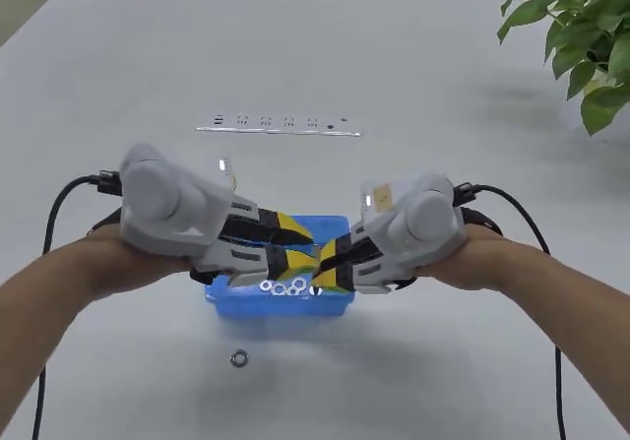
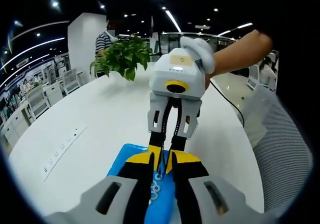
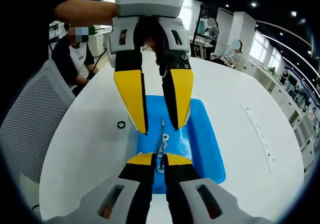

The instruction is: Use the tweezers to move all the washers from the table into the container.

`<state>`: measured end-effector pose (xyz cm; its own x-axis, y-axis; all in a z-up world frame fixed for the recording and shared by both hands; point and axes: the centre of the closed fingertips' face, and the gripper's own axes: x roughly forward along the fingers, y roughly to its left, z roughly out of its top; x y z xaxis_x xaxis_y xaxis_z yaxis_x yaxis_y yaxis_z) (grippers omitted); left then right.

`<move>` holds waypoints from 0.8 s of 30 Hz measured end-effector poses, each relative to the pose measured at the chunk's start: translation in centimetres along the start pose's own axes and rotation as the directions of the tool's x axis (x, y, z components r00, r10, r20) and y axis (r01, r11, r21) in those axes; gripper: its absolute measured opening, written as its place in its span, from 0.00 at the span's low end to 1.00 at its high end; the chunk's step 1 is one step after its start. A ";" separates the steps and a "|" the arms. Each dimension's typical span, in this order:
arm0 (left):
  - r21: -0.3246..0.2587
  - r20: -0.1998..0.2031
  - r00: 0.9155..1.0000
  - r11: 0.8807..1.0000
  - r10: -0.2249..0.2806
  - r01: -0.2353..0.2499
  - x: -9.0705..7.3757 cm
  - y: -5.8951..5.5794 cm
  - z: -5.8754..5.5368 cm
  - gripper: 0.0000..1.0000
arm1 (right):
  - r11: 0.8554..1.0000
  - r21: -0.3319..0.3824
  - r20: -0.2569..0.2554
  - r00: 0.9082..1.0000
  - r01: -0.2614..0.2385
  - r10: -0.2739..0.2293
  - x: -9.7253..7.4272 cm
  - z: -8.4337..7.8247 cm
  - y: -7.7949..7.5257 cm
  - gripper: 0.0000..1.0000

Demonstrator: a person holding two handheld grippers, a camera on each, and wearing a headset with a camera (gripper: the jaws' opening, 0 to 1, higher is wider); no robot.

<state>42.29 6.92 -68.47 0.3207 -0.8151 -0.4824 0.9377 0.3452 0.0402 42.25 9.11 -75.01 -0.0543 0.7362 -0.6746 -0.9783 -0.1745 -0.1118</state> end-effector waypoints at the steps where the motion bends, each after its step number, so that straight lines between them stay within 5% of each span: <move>1: 0.002 0.001 1.000 1.000 -0.002 0.002 0.1 0.0 0.0 0.16 | 1.000 0.000 0.000 1.000 0.000 0.000 0.0 0.0 0.0 0.08; 24: 0.040 0.000 1.000 0.999 -0.030 0.030 0.9 -0.5 0.2 0.06 | 1.000 0.003 -0.011 1.000 0.002 -0.002 -0.2 -0.2 0.2 0.09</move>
<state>42.16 5.95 -68.73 0.2928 -0.8252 -0.4831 0.9513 0.3021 0.0606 42.13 8.77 -75.03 -0.0498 0.7296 -0.6820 -0.9791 -0.1705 -0.1110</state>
